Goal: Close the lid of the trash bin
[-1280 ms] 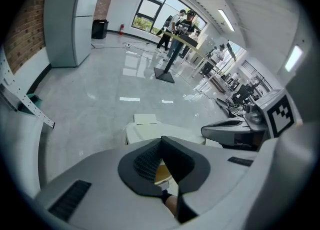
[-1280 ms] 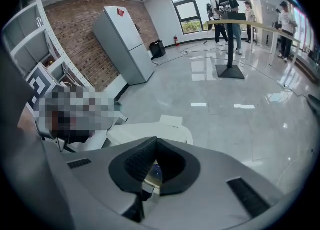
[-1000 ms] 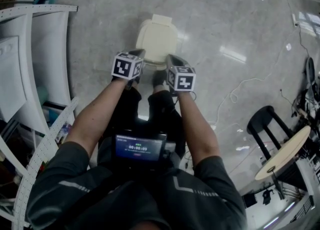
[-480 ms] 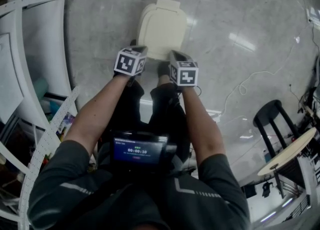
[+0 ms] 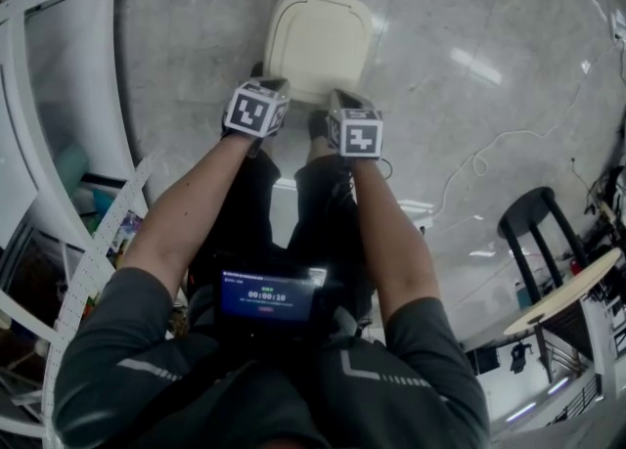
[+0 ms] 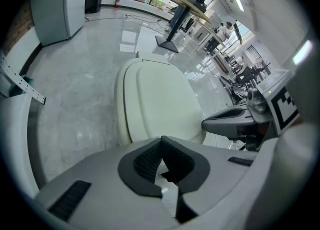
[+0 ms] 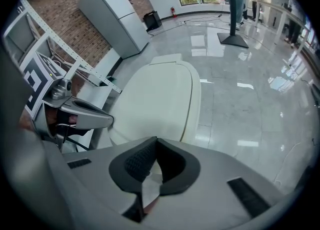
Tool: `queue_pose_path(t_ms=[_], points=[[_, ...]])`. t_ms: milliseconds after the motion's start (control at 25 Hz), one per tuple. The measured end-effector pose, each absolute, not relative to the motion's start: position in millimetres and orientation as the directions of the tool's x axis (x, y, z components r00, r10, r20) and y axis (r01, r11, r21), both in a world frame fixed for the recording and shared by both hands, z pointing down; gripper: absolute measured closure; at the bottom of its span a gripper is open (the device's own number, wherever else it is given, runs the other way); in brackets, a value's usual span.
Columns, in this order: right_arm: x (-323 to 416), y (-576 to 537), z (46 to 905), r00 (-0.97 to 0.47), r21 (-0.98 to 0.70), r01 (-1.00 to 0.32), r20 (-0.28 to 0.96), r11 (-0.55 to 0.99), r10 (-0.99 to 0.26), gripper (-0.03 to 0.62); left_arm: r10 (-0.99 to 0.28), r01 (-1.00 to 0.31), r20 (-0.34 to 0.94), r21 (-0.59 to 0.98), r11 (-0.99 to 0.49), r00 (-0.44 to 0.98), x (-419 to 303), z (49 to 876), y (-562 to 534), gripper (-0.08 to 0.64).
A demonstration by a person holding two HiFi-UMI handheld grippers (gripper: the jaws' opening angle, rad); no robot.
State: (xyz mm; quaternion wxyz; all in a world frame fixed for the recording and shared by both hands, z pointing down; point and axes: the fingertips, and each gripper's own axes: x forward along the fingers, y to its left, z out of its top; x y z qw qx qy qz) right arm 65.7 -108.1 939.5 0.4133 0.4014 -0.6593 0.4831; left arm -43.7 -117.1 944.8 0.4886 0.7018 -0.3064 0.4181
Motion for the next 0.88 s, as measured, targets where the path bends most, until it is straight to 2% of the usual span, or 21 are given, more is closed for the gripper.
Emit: queue_pose_path(t_ms=[280,640,880], points=[[69,-96,951,-0.320,-0.298,-0.933,0.944,0.203,-0.080,0.580,-0.035,-0.847,0.889,0.421,-0.324,0.456,-44,950,-115,0.563],[66,-100,950,-0.321,-0.296,-0.935,0.940,0.197,-0.113,0.580,-0.032,-0.844,0.893,0.412,-0.344,0.450,-41,950,-116,0.563],[64,-99,947,-0.336,-0.314,-0.929,0.937,0.194,-0.093,0.580,-0.057,-0.842,0.888,0.411,-0.350,0.457,-40,942,-125,0.563]])
